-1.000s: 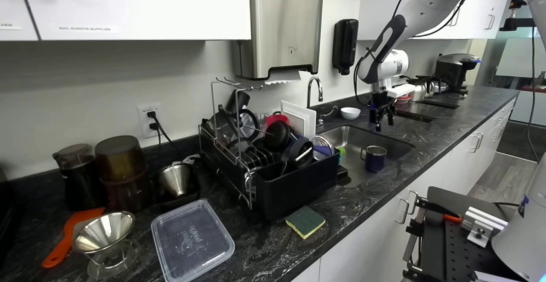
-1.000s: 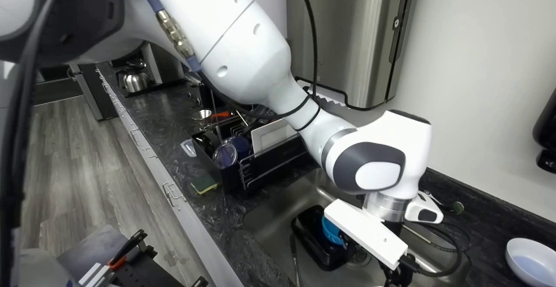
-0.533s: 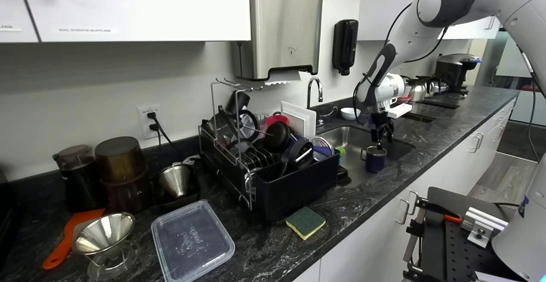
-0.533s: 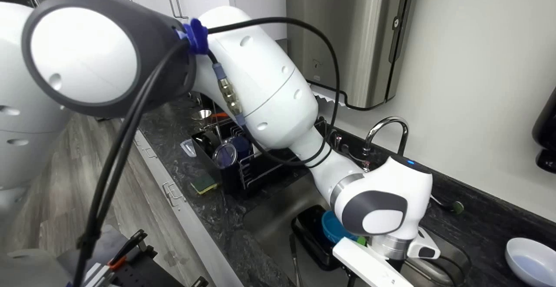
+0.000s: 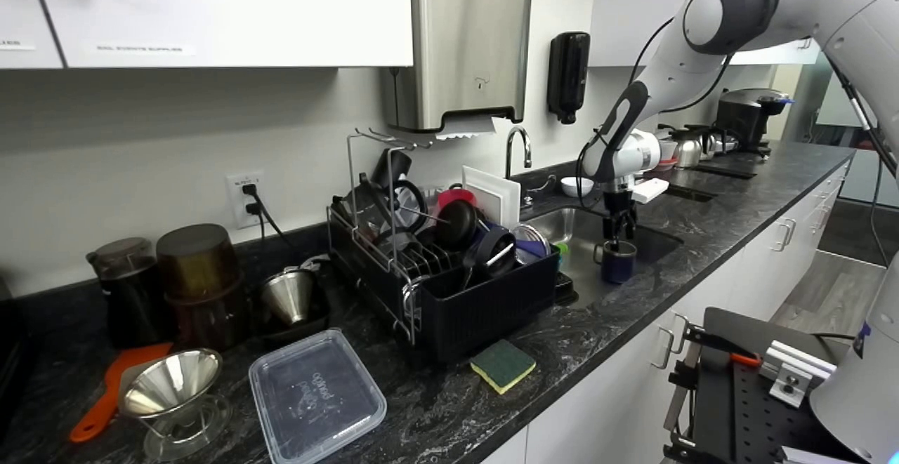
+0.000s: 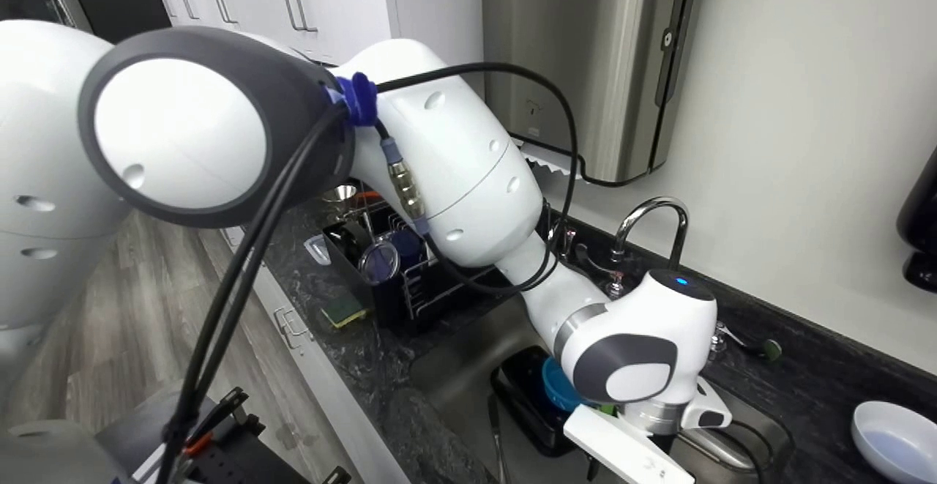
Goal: Put the cup in the sink on the dish rack
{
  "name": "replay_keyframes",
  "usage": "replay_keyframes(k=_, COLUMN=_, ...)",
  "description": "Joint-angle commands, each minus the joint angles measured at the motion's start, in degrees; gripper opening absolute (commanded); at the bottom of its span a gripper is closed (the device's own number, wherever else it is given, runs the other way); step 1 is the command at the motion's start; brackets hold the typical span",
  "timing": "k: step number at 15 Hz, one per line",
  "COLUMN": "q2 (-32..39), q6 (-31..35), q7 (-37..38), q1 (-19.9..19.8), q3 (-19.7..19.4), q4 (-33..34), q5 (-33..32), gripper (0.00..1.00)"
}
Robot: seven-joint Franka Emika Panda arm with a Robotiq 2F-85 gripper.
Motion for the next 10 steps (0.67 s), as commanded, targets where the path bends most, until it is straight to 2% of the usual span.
replay_keyframes(k=1, q2=0.16, q6=3.38, q7=-1.65, q1=-1.46, q3=2.04, q4=-1.05, q5=-1.03, gripper=1.00)
replay_keyframes(k=10, q2=2.07, q6=7.39, q7=-2.95, q1=-2.49, q3=3.15, q4=-1.91, q5=-0.99, gripper=1.00)
